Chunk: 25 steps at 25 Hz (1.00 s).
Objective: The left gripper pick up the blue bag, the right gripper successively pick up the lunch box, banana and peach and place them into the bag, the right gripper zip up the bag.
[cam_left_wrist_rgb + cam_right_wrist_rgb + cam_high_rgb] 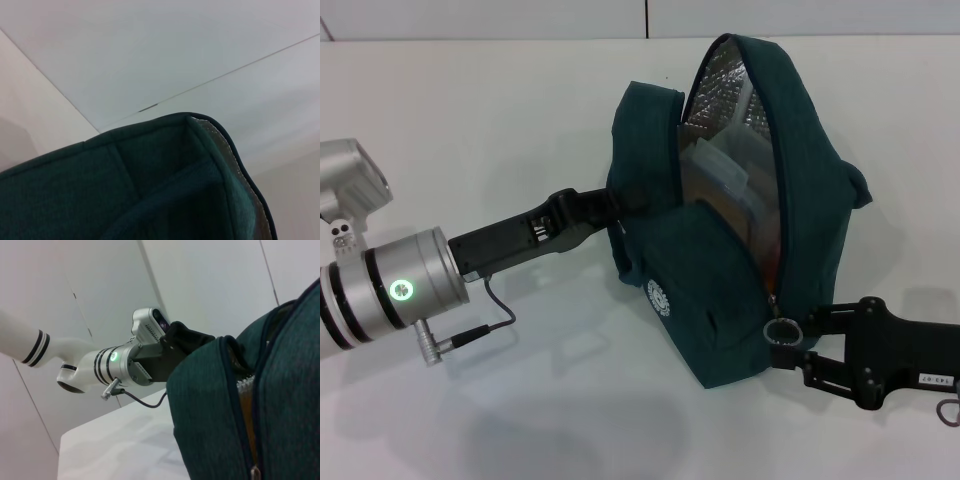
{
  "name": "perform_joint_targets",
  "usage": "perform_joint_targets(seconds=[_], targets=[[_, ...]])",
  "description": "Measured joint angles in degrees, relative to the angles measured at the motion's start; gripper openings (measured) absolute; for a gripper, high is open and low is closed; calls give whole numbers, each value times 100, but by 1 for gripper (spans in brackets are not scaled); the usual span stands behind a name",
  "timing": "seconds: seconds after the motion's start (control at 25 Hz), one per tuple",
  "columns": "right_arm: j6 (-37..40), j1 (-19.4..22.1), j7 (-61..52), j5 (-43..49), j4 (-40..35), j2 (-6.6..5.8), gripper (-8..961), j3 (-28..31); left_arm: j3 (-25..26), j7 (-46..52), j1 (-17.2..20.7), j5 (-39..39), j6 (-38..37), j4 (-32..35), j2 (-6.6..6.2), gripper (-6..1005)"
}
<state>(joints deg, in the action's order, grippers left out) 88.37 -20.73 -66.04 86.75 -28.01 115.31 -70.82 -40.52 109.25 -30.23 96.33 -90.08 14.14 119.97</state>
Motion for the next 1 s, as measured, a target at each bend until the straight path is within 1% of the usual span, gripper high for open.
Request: perform_joint_targets(seconds=[0.76, 0.96, 1.0], targets=[[74, 50, 202, 8, -12, -15, 307, 226, 8, 0, -21, 0, 0, 1, 0, 44], [71, 32, 204, 29, -11, -13, 112, 211, 2, 0, -26, 0, 0, -2, 0, 45], [71, 29, 205, 33, -11, -12, 96, 211, 1, 0, -26, 0, 0, -2, 0, 45]])
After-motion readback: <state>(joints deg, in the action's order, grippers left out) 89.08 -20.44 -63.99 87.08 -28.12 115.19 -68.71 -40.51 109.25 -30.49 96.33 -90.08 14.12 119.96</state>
